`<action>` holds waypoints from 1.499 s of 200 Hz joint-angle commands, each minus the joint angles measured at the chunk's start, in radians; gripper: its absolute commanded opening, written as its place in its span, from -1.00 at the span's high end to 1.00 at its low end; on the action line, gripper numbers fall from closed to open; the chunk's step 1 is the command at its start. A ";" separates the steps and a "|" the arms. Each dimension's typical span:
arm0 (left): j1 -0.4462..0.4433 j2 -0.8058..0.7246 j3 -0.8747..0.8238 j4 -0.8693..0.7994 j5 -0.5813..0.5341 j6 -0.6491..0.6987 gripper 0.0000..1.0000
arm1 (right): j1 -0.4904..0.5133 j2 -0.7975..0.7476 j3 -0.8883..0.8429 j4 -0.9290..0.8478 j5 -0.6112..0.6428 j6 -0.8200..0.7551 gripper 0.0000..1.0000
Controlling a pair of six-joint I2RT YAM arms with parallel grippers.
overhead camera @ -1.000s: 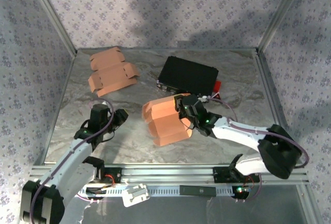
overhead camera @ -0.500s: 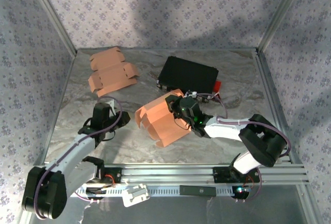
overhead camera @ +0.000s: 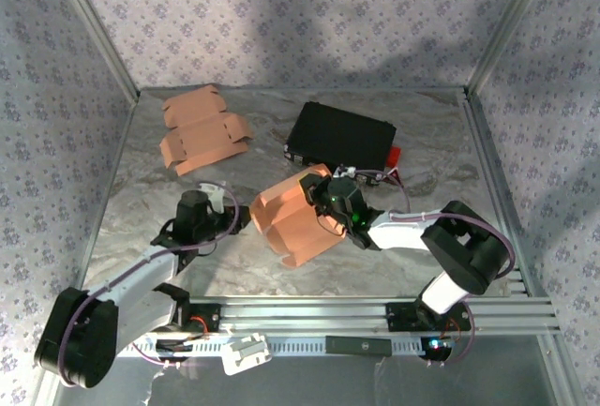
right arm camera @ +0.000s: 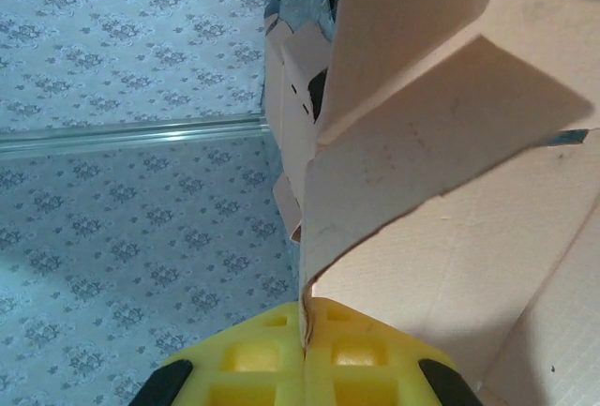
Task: Fold the paper box
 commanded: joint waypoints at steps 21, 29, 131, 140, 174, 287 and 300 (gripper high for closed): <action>-0.059 0.028 0.002 0.071 -0.005 0.089 0.34 | -0.006 0.019 -0.047 0.091 0.026 0.008 1.00; -0.073 0.041 0.007 0.075 -0.018 0.096 0.33 | -0.004 0.017 -0.056 0.103 0.033 0.006 1.00; -0.188 0.085 -0.004 0.140 -0.115 0.140 0.15 | -0.009 0.025 -0.095 0.129 0.065 0.018 1.00; -0.199 0.087 -0.007 0.143 -0.132 0.144 0.15 | -0.007 0.023 -0.098 0.130 0.071 0.017 1.00; -0.228 0.104 -0.019 0.182 -0.159 0.146 0.14 | -0.009 0.053 -0.123 0.212 0.082 0.009 1.00; -0.337 0.150 -0.054 0.331 -0.306 0.220 0.05 | -0.006 0.086 -0.140 0.284 0.097 0.012 1.00; -0.349 0.163 -0.056 0.359 -0.306 0.235 0.03 | -0.005 0.089 -0.141 0.292 0.099 0.014 1.00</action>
